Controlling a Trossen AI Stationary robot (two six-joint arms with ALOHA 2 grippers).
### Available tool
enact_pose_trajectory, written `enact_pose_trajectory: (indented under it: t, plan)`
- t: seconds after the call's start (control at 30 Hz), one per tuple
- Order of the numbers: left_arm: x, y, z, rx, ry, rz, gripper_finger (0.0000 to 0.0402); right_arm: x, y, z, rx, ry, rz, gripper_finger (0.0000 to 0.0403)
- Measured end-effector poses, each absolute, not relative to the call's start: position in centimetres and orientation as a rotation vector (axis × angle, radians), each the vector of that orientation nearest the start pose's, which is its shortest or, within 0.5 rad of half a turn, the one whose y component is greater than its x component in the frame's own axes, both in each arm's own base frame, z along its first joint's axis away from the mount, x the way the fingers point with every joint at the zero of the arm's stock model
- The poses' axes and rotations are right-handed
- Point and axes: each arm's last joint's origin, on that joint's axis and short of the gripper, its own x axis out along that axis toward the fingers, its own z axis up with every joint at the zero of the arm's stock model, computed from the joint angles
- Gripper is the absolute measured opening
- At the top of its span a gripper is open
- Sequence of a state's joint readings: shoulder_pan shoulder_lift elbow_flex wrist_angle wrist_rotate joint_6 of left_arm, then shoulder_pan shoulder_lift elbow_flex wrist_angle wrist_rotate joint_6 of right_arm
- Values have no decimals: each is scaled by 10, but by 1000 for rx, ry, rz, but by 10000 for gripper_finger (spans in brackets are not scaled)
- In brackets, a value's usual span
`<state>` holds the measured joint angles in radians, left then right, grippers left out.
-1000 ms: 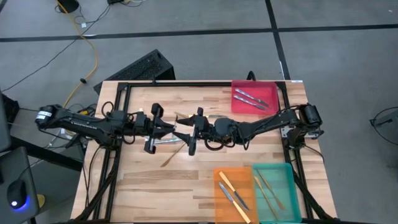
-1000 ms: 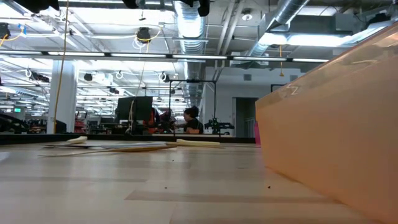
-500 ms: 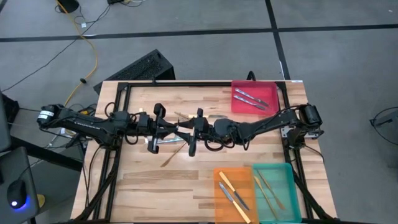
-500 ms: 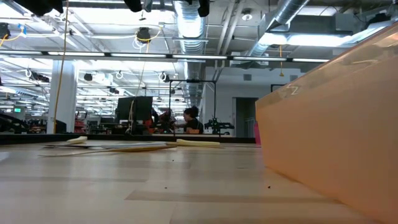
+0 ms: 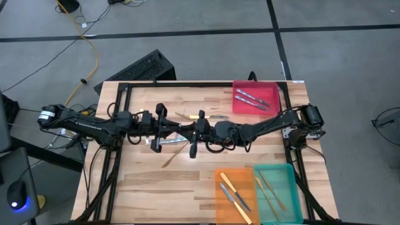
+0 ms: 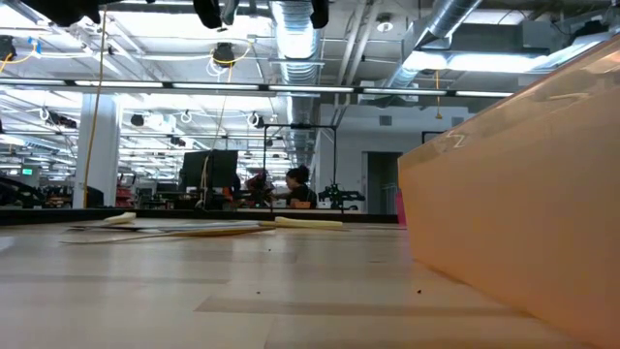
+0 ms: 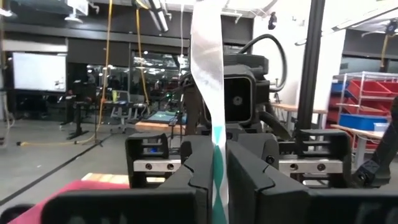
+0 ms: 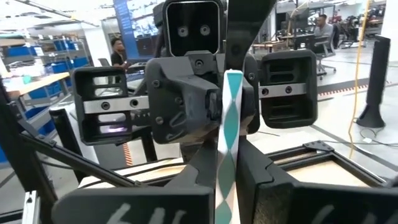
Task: Sort silverware by color (type)
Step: Put the blue patterned knife into the red bin
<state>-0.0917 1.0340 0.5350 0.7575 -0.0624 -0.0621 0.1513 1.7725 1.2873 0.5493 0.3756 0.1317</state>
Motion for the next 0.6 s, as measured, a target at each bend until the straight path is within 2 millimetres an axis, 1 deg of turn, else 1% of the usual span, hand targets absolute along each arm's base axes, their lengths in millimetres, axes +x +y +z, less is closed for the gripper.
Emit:
enact_pose_trajectory:
  t: [0.17, 0.33, 0.47, 0.6]
  plan:
    - [222, -17, 285, -97, -201, 16, 65, 409, 50, 303, 150, -42, -256, 34]
    - [216, -17, 290, -124, -212, 14, 125, 405, 48, 307, 176, -18, -265, 34]
    - [208, -16, 293, -151, -190, 29, 167, 398, 42, 314, 158, 8, -279, 34]
    - [198, -14, 293, -191, -140, 57, 186, 384, 33, 327, 133, 55, -336, 34]
